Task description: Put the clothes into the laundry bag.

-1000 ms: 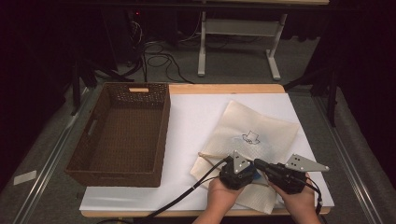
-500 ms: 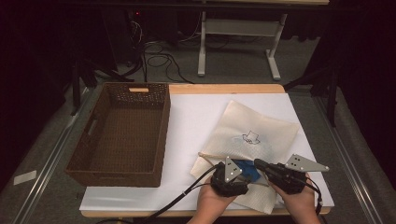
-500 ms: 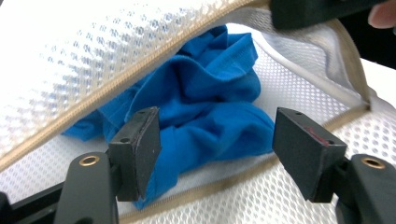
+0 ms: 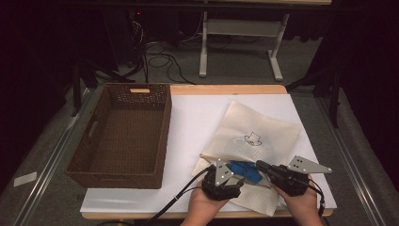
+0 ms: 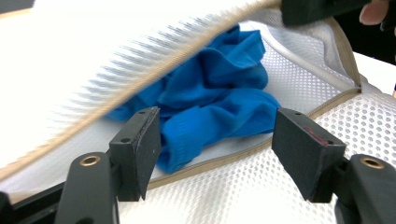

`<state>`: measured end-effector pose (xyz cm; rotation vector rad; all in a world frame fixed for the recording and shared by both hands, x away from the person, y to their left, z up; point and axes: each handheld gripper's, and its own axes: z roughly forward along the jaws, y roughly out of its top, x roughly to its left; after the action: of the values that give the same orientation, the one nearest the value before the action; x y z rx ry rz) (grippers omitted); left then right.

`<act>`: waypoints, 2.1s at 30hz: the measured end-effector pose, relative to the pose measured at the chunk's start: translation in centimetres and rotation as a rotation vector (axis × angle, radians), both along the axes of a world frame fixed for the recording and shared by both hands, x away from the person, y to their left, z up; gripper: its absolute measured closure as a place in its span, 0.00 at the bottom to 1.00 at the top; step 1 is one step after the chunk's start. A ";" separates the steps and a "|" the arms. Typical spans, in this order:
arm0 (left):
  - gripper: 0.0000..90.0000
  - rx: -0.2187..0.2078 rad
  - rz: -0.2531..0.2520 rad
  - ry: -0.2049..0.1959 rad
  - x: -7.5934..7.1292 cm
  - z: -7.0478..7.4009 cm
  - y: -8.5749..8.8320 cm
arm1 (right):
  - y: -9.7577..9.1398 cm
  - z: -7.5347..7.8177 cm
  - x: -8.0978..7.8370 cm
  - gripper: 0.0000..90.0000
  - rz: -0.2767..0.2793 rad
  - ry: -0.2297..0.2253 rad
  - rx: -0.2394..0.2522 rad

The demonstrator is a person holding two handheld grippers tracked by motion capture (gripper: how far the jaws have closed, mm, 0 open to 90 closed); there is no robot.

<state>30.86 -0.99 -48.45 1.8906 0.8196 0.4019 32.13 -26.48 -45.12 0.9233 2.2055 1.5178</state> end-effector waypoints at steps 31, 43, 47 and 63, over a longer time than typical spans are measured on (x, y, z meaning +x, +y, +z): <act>0.44 -0.073 0.086 0.020 -0.2 -0.4 7.3 | 2.1 -3.0 -0.4 0.99 0.116 0.139 -0.171; 0.43 -0.031 0.127 0.046 0.6 -1.3 7.7 | 2.6 -4.9 0.4 0.99 0.062 0.214 -0.319; 0.43 0.002 0.152 0.054 0.9 -1.4 7.8 | 2.7 -5.1 0.4 0.99 0.051 0.212 -0.349; 0.44 0.134 0.209 0.191 2.4 -3.3 7.8 | 2.4 -5.3 0.5 0.99 0.053 0.209 -0.353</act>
<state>33.29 6.83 -51.71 1.9961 1.1490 0.4169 32.66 -24.04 -50.38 0.9464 2.5530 1.0382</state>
